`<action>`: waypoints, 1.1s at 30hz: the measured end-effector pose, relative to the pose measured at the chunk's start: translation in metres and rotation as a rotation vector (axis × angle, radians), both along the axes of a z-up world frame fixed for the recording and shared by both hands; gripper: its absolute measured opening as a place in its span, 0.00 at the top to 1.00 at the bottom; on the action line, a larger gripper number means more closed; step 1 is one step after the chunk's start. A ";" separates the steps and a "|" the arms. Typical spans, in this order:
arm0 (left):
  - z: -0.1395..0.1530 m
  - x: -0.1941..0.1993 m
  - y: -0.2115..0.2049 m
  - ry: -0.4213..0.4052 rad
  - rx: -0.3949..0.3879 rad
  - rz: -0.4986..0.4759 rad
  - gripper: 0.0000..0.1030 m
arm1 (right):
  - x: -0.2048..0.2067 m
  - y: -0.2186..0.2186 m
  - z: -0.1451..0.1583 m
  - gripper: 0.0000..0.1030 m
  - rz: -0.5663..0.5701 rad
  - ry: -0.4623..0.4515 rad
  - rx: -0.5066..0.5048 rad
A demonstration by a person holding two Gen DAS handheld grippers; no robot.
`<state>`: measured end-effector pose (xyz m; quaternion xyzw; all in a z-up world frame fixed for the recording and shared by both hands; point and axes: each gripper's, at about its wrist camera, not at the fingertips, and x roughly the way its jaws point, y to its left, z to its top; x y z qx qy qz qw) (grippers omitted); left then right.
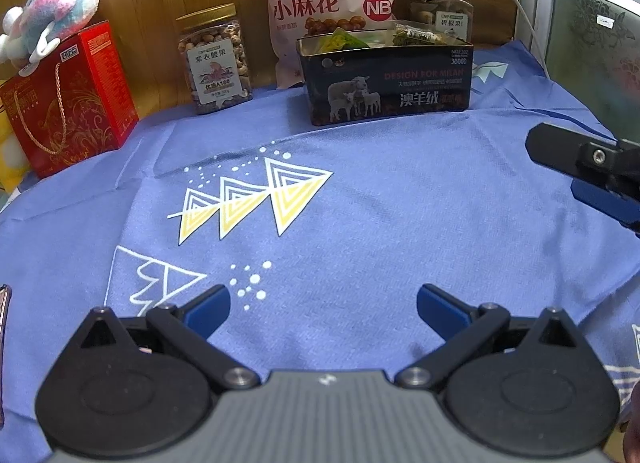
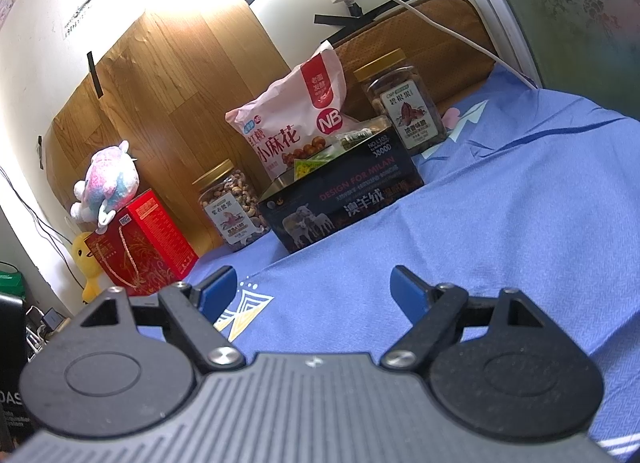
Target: Organize snacks
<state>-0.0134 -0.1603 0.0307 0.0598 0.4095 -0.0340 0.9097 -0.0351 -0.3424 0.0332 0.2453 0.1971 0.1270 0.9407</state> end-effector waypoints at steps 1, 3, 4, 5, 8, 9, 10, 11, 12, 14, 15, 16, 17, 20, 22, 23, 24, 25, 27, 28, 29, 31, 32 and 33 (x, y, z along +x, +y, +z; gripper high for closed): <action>0.000 0.000 0.000 0.000 0.000 0.000 0.00 | 0.000 0.000 0.000 0.17 0.000 0.000 0.000; 0.000 0.000 0.000 0.000 -0.001 0.001 0.00 | 0.000 0.000 0.000 0.17 0.001 0.000 0.000; 0.000 0.000 0.001 0.000 -0.001 0.000 0.00 | 0.000 0.000 0.000 0.17 0.000 0.000 0.000; 0.000 0.000 0.000 0.000 -0.001 0.000 0.00 | 0.000 0.000 0.000 0.17 0.000 0.000 0.000; 0.001 0.002 0.000 -0.006 0.000 0.001 0.00 | 0.001 -0.001 0.000 0.17 0.000 0.001 0.001; 0.002 0.002 0.000 -0.009 -0.001 0.002 0.00 | 0.001 -0.001 0.001 0.17 0.000 0.000 0.001; 0.002 0.003 0.000 -0.011 -0.003 0.001 0.00 | 0.001 -0.002 0.002 0.17 -0.002 -0.001 0.000; 0.003 0.003 -0.001 -0.013 -0.005 0.001 0.00 | 0.001 -0.003 0.002 0.17 -0.004 -0.002 0.001; 0.004 0.004 0.000 -0.016 -0.005 0.001 0.00 | 0.001 -0.004 0.003 0.17 -0.006 -0.002 0.001; 0.006 0.006 -0.001 -0.024 -0.004 0.002 0.00 | 0.000 -0.005 0.003 0.17 -0.012 -0.005 0.001; 0.007 0.006 -0.001 -0.027 -0.005 0.003 0.00 | 0.000 -0.005 0.002 0.17 -0.014 -0.006 0.000; 0.008 0.007 -0.001 -0.029 -0.007 0.003 0.00 | 0.000 -0.005 0.003 0.17 -0.017 -0.008 -0.001; 0.010 0.009 0.000 -0.031 -0.008 0.002 0.00 | 0.000 -0.006 0.003 0.17 -0.020 -0.010 -0.004; 0.012 0.013 -0.002 -0.039 -0.010 0.001 0.00 | -0.001 -0.008 0.005 0.17 -0.030 -0.018 -0.010; 0.014 0.015 -0.003 -0.045 -0.013 -0.002 0.00 | -0.003 -0.009 0.005 0.17 -0.037 -0.023 -0.013; 0.015 0.016 -0.004 -0.049 -0.013 -0.004 0.00 | -0.003 -0.010 0.006 0.17 -0.042 -0.025 -0.014; 0.016 0.017 -0.005 -0.053 -0.012 -0.007 0.00 | -0.003 -0.011 0.006 0.17 -0.047 -0.027 -0.014; 0.017 0.018 -0.006 -0.056 -0.011 -0.009 0.00 | -0.004 -0.012 0.006 0.17 -0.050 -0.028 -0.014; 0.019 0.019 -0.008 -0.063 -0.007 -0.014 0.00 | -0.003 -0.014 0.005 0.17 -0.056 -0.027 -0.013; 0.020 0.019 -0.009 -0.066 -0.005 -0.016 0.00 | -0.003 -0.014 0.005 0.17 -0.058 -0.026 -0.011; 0.020 0.020 -0.010 -0.071 -0.003 -0.018 0.00 | -0.002 -0.015 0.005 0.17 -0.059 -0.025 -0.010; 0.021 0.019 -0.012 -0.097 0.008 -0.019 0.00 | -0.003 -0.015 0.004 0.16 -0.060 -0.025 -0.009; 0.022 0.018 -0.013 -0.113 0.015 -0.019 0.00 | -0.003 -0.015 0.004 0.16 -0.060 -0.024 -0.009; 0.023 0.017 -0.014 -0.127 0.020 -0.021 0.00 | -0.003 -0.015 0.004 0.16 -0.061 -0.025 -0.009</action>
